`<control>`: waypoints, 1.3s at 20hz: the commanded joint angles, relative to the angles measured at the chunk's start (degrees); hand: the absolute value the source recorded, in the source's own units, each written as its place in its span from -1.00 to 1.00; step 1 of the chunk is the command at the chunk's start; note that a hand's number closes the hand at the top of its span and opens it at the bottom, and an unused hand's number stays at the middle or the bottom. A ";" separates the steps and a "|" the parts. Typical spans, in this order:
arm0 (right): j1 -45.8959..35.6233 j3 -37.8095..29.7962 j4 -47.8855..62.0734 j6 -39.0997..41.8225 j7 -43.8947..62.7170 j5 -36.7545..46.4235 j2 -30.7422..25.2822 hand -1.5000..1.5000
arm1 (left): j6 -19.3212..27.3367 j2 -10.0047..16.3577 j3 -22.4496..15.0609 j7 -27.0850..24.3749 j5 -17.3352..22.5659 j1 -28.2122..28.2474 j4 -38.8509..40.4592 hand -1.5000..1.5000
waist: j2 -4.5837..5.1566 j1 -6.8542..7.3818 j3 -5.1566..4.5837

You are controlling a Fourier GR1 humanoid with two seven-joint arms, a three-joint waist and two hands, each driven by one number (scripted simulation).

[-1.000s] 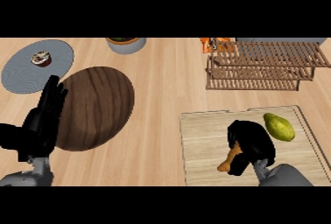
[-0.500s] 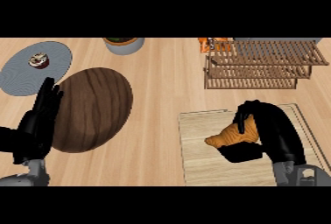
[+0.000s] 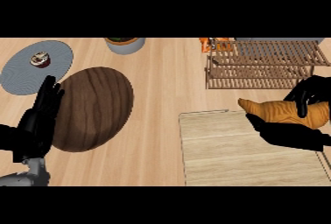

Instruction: Pick the croissant from the tray and place it in the tiered shelf

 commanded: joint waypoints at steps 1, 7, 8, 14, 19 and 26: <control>0.23 -4.80 -0.03 2.52 -1.40 0.73 -0.20 1.00 | 0.06 -1.23 0.11 0.11 -1.17 1.85 -2.71 0.00 | 0.12 0.35 0.04; -4.68 -9.28 12.69 -2.14 -9.00 2.52 0.59 1.00 | 2.74 -4.10 -2.73 0.79 -5.74 -4.30 2.78 0.00 | 0.28 0.35 0.05; -6.48 -11.08 12.74 -0.19 -6.70 1.38 0.77 1.00 | -1.17 -2.01 0.53 0.12 -1.73 0.03 -0.09 0.00 | 0.19 0.55 0.04; -6.34 -14.42 26.35 -7.47 -21.24 1.91 2.26 1.00 | -1.21 -2.82 1.22 -1.03 -2.90 -2.09 2.48 0.00 | 0.27 0.51 0.05; -13.63 -16.93 40.98 -12.95 -29.04 2.93 2.63 1.00 | -2.83 -2.42 1.51 0.13 -2.15 0.52 -0.37 0.00 | 0.33 1.00 0.06; -18.71 -20.59 57.20 -18.52 -41.52 1.28 2.36 1.00 | -2.19 -3.46 1.78 0.69 -3.63 -1.06 0.16 0.00 | 0.35 0.91 0.07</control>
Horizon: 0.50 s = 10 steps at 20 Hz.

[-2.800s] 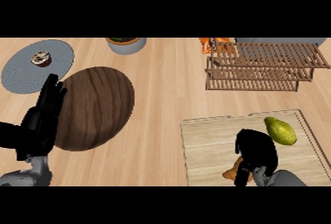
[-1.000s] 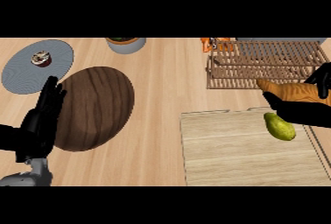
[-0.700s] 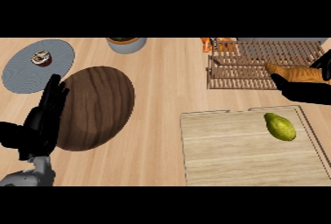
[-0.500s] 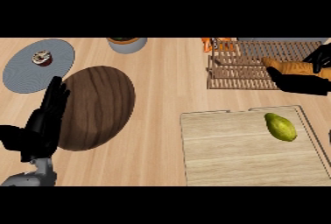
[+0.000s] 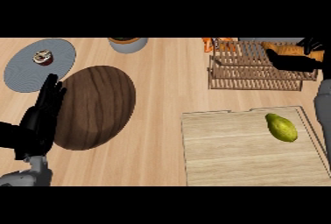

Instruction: Pick the croissant from the tray and place it in the tiered shelf

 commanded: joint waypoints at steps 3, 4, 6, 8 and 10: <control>-7.22 -0.42 14.66 -5.96 -7.38 1.52 1.89 1.00 | -0.24 -1.39 0.23 -2.13 -0.94 -2.12 3.42 0.00 | 0.01 -0.07 -0.01; -6.60 -0.30 16.53 -5.58 -9.66 1.73 1.08 1.00 | 2.18 -3.28 -2.95 1.02 -3.35 1.29 -2.53 0.00 | -0.02 0.11 0.01; -11.06 -2.26 20.42 -5.57 -6.81 2.06 -0.80 1.00 | -0.77 -0.40 -0.17 2.16 -0.84 1.02 -3.66 0.00 | -0.03 0.24 0.00; -12.21 -6.70 24.89 -9.81 -10.42 -2.18 0.92 1.00 | 1.47 -2.13 -0.89 2.11 -2.18 -1.03 -0.54 0.00 | 0.22 0.55 0.04; -13.47 -6.78 27.86 -8.98 -11.12 -3.59 2.24 -1.00 | -1.96 0.46 2.43 -0.41 0.83 -1.91 1.43 0.00 | 0.21 0.42 0.01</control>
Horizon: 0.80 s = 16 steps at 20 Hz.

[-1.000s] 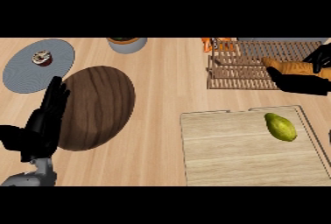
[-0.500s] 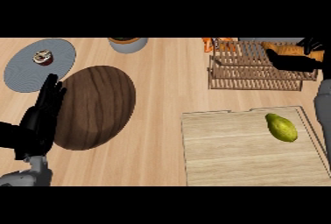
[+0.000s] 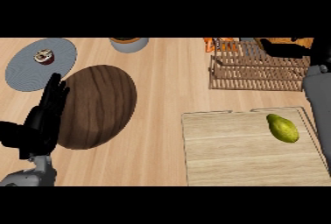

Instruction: Pick the croissant from the tray and place it in the tiered shelf

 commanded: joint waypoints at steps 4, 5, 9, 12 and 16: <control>-4.26 -2.94 13.94 -0.22 -8.76 -4.02 0.21 -1.00 | -0.27 -1.19 -1.02 0.27 -0.84 2.34 -2.77 0.00 | -0.02 0.04 0.01; -6.91 -2.65 16.99 -2.20 -8.84 -3.09 1.08 -1.00 | -0.87 -0.41 -0.25 1.99 -0.15 2.05 -2.97 0.00 | 0.05 0.28 0.01; -6.53 -6.15 19.06 2.71 -16.64 -8.09 -2.67 -1.00 | 0.67 -1.59 -0.72 1.70 -1.75 -0.51 -1.81 0.00 | 0.08 -0.03 0.03; -8.45 -6.37 19.43 1.53 -17.25 -9.16 -1.27 -1.00 | 1.08 -2.28 -1.09 1.60 -2.52 -0.52 -1.24 0.00 | -0.01 -0.17 0.01; -9.79 -10.42 17.17 3.13 -19.06 -14.03 -3.59 -1.00 | -2.19 -1.50 0.93 -3.96 0.45 3.40 1.37 0.00 | -0.04 -0.28 -0.03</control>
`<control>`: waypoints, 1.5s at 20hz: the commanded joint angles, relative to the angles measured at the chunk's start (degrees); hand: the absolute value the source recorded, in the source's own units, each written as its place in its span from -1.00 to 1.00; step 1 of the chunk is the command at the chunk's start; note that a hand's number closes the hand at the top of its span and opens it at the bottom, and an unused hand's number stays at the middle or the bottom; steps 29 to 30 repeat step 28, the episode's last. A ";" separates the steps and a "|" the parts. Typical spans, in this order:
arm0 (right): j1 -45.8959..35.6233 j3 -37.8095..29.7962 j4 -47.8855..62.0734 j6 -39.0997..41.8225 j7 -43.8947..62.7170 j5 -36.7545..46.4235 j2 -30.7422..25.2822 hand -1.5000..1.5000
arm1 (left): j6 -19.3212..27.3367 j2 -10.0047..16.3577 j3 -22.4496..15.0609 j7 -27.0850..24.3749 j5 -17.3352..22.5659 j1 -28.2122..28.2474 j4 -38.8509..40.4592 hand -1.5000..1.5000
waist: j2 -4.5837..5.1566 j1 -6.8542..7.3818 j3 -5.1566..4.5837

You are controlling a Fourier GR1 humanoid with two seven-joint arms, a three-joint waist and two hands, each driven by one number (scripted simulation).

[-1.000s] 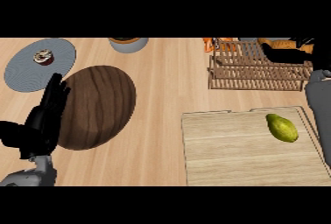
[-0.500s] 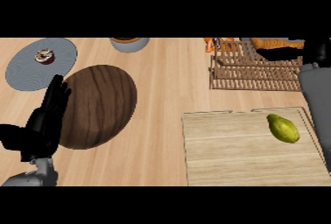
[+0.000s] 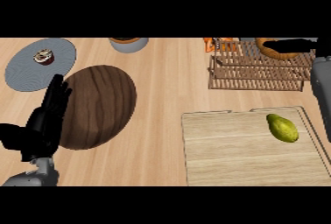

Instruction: Pick the croissant from the tray and place it in the tiered shelf

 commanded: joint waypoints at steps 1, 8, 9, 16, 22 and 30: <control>1.16 -1.63 -4.81 -1.03 0.02 -3.57 1.24 -1.00 | 0.33 0.20 -0.24 2.77 -0.67 1.50 -3.44 0.00 | -0.40 -0.67 -0.03; 5.33 -6.69 -10.51 2.36 7.86 -8.04 -8.19 -1.00 | -1.27 1.31 3.20 -1.63 1.16 -0.47 2.70 0.00 | -0.50 -1.84 -0.08; 7.62 -7.10 -11.44 1.42 8.56 -8.31 -7.87 -1.00 | -0.41 0.75 1.66 2.33 0.46 -0.40 -1.24 0.00 | -0.57 -1.67 -0.05; 19.66 -11.45 -23.07 10.06 14.29 -14.99 -13.98 -1.00 | -0.22 1.65 3.15 2.31 -0.09 -0.80 -1.57 0.00 | -0.58 -1.82 -0.06; 28.65 -19.57 -22.49 23.26 10.12 -24.09 -22.10 -1.00 | -0.33 -0.65 1.76 -0.69 -0.63 0.71 1.32 0.00 | -0.40 -1.67 -0.02; 33.90 -20.72 -28.24 24.92 10.62 -28.60 -20.42 -1.00 | -2.94 2.42 4.59 1.94 1.01 -1.63 -0.04 0.00 | -0.35 -1.17 -0.05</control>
